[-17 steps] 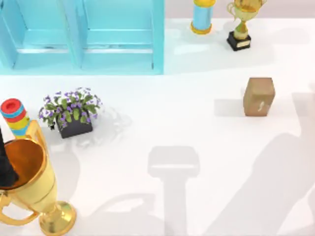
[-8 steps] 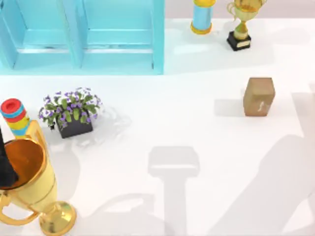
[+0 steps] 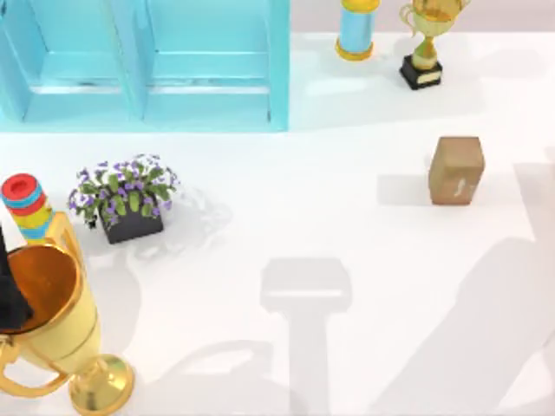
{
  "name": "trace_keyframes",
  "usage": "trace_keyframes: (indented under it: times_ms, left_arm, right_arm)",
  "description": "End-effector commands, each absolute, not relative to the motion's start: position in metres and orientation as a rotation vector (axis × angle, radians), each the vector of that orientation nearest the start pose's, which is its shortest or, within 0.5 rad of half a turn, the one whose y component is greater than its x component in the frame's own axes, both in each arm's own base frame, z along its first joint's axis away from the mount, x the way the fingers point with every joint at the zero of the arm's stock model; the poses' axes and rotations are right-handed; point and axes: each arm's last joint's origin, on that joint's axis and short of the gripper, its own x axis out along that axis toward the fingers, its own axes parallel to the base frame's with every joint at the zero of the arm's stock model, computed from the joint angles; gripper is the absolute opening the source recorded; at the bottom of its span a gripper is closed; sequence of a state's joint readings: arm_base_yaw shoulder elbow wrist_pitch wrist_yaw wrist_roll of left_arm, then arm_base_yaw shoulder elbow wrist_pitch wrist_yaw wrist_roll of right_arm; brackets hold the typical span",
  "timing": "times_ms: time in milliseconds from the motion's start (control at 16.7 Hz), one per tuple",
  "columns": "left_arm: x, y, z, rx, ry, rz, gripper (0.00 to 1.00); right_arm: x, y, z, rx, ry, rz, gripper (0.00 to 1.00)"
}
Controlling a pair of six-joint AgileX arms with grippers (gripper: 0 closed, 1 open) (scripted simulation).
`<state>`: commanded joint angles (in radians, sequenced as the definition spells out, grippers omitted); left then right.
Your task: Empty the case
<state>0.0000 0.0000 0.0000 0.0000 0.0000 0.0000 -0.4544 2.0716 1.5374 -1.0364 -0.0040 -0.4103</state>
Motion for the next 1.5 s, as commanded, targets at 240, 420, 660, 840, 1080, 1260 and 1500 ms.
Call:
trace_keyframes:
  times_ms: [240,420,660,840,1080,1260,1500]
  left_arm:
    - [0.106,-0.001,0.16,0.0,0.0,0.0,1.0]
    - [0.106,-0.001,0.16,0.0,0.0,0.0,1.0]
    - [0.106,-0.001,0.16,0.0,0.0,0.0,1.0]
    - [0.106,-0.001,0.16,0.0,0.0,0.0,1.0]
    - [0.106,-0.001,0.16,0.0,0.0,0.0,1.0]
    - [0.106,-0.001,0.16,0.0,0.0,0.0,1.0]
    - [0.106,-0.001,0.16,0.0,0.0,0.0,1.0]
  right_arm:
    - [0.356,-0.169,0.159,0.033,1.568,-0.024,0.0]
    - [0.356,-0.169,0.159,0.033,1.568,-0.024,0.0]
    - [0.356,-0.169,0.16,0.033,1.565,-0.026,0.0]
    - [0.355,-0.166,0.177,0.028,1.553,-0.033,0.0]
    - [0.349,-0.152,0.259,-0.006,1.455,-0.044,0.0]
    - [0.338,-0.142,0.317,-0.026,1.403,-0.042,0.0]
    - [0.343,-0.15,0.315,0.003,1.507,-0.018,0.0]
